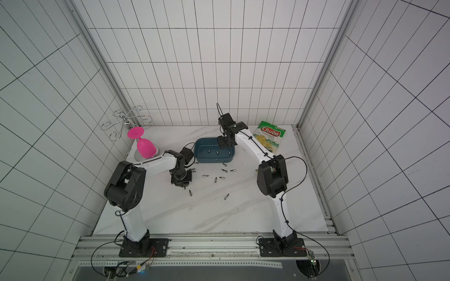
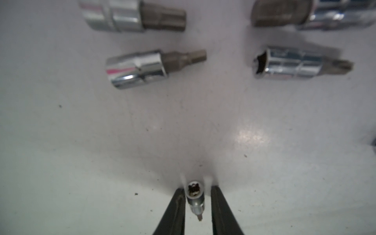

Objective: Put the bit on the desktop into the storage box
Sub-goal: Pick up the screwdriver bit from the center of the board.

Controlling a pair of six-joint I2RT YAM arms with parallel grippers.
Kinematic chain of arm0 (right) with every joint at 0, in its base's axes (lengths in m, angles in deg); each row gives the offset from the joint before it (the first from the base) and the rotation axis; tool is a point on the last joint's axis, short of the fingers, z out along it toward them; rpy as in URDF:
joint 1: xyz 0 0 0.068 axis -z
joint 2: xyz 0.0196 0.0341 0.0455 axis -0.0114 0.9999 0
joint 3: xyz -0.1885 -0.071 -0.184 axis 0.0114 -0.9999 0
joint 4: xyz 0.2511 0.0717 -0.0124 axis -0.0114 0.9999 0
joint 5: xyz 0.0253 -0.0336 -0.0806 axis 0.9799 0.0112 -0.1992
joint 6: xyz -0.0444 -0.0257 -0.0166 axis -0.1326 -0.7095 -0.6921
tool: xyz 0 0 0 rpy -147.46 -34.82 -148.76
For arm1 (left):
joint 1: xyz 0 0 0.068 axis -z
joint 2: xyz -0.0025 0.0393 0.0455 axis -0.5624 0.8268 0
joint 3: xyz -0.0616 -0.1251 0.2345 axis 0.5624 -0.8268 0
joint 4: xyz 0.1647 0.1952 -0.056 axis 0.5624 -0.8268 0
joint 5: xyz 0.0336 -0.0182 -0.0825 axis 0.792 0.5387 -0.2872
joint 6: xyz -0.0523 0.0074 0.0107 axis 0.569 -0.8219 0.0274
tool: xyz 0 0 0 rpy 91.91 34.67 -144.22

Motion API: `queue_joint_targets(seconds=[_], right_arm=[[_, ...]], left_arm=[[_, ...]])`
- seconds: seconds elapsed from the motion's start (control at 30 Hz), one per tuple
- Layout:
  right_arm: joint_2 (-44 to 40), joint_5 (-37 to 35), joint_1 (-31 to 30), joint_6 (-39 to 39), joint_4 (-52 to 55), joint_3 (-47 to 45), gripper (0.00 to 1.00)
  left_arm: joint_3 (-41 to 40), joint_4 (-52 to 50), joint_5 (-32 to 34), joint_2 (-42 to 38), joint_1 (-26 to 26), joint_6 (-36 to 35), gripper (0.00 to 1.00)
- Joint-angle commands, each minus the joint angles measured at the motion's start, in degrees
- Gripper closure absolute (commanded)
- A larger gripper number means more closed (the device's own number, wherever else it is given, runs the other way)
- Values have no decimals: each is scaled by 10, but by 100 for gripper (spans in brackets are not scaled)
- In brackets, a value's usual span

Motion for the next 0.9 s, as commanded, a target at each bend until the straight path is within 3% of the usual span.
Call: queue_joint_targets(seconds=[0.0,0.27,0.5,0.87], right_arm=[[-49,-20,-12,16,-16,-61,36],[-148,-49,-57,92,-33,-219,35],[-203,-124,-128,224,-41,-317,30],[-253,-216,-209,471,-5,-394,23]], left_arm=[[2,34,-9,27,-2,-3,79],[-2,40,-16,22,-2,-17,100],[-6,38,-24,-4,-2,-30,100],[4,17,-27,-55,-2,-26,100]])
